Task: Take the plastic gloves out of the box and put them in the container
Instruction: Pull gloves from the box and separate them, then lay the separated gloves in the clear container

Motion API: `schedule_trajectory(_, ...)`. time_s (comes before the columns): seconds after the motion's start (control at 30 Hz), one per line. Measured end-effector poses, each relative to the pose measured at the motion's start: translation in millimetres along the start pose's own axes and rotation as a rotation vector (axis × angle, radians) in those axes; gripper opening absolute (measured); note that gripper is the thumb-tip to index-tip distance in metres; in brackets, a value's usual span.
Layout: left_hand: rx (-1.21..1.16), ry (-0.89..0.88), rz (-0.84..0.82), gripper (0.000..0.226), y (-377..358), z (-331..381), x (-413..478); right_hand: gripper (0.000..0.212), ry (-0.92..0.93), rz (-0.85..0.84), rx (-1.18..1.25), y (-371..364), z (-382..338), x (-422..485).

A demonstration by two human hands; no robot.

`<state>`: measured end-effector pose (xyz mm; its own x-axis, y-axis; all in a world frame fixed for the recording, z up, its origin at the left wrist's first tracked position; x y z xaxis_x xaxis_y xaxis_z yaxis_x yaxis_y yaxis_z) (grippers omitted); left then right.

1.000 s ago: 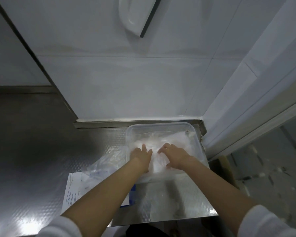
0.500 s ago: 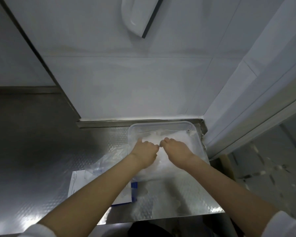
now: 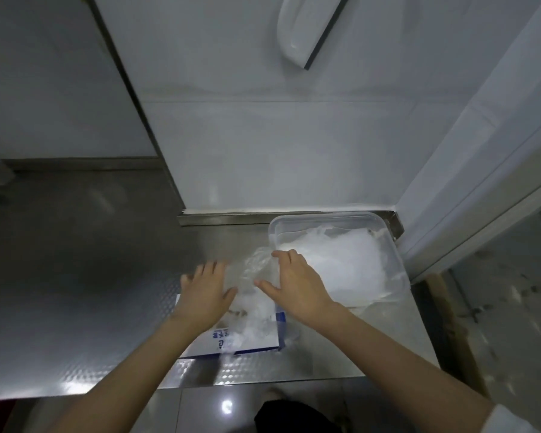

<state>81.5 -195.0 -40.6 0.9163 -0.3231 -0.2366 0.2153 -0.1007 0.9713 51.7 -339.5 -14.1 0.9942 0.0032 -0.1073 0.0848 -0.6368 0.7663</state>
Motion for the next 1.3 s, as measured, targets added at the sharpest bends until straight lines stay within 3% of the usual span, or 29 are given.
schedule_trajectory(0.07, -0.114, 0.039, -0.132, 0.044, -18, -14, -4, 0.065, 0.003, 0.027, -0.113, -5, -6, 6)
schedule_trajectory(0.17, -0.231, 0.034, -0.081, 0.006, -17, -20, -2, 0.060, 0.038, 0.039, -0.174, -7, -14, 10)
schedule_trajectory(0.23, -0.308, 0.008, -0.030, 0.036, -12, -18, 2, 0.054, 0.090, 0.021, -0.150, -10, -20, 12)
schedule_trajectory(0.3, -0.377, -0.027, 0.036, 0.042, 0, -14, 4, 0.059, 0.134, 0.026, -0.027, -11, -26, 12)
schedule_trajectory(0.4, -0.494, -0.101, 0.123, 0.030, 24, -6, 5, 0.081, 0.065, -0.019, 0.324, -14, -25, 13)
schedule_trajectory(0.47, -0.556, -0.150, 0.173, 0.024, 41, 0, 4, 0.086, 0.011, -0.072, 0.423, -16, -21, 13)
schedule_trajectory(0.53, -0.611, -0.186, 0.203, 0.025, 55, 5, 2, 0.074, 0.044, -0.122, 0.296, -17, -21, 15)
schedule_trajectory(0.6, -0.641, -0.222, 0.224, 0.021, 66, 11, 1, 0.048, 0.127, -0.127, 0.140, -14, -26, 17)
schedule_trajectory(0.67, -0.634, -0.230, 0.236, 0.018, 69, 13, 0, 0.022, 0.166, -0.084, 0.160, -9, -30, 18)
schedule_trajectory(0.77, -0.604, -0.180, 0.152, 0.014, 50, 10, 1, 0.015, 0.150, -0.061, 0.234, -5, -28, 18)
schedule_trajectory(0.83, -0.534, -0.164, 0.005, 0.053, 19, 11, 0, 0.019, 0.134, -0.065, 0.245, -3, -25, 18)
schedule_trajectory(0.9, -0.467, -0.124, -0.078, 0.070, -5, 9, 0, 0.023, 0.131, -0.060, 0.246, -1, -24, 18)
schedule_trajectory(1.07, -0.429, -0.037, -0.098, 0.050, -27, 1, 2, 0.032, 0.120, -0.007, 0.274, 13, -25, 19)
schedule_trajectory(1.3, -0.417, -0.081, -0.216, 0.058, -41, 9, 2, 0.022, 0.052, 0.180, 0.501, 82, -10, 26)
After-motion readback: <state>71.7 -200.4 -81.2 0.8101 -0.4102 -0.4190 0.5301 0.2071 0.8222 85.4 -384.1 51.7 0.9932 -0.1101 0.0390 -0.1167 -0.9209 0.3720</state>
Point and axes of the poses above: each hand's wrist, its own x-axis towards the middle knuckle, its own y-axis out of the back of the hand, z = x × y, the point moved 10 cm from there along x, towards the middle knuckle, and after that the axes turned 14 degrees about x, right-handed, at the moved point
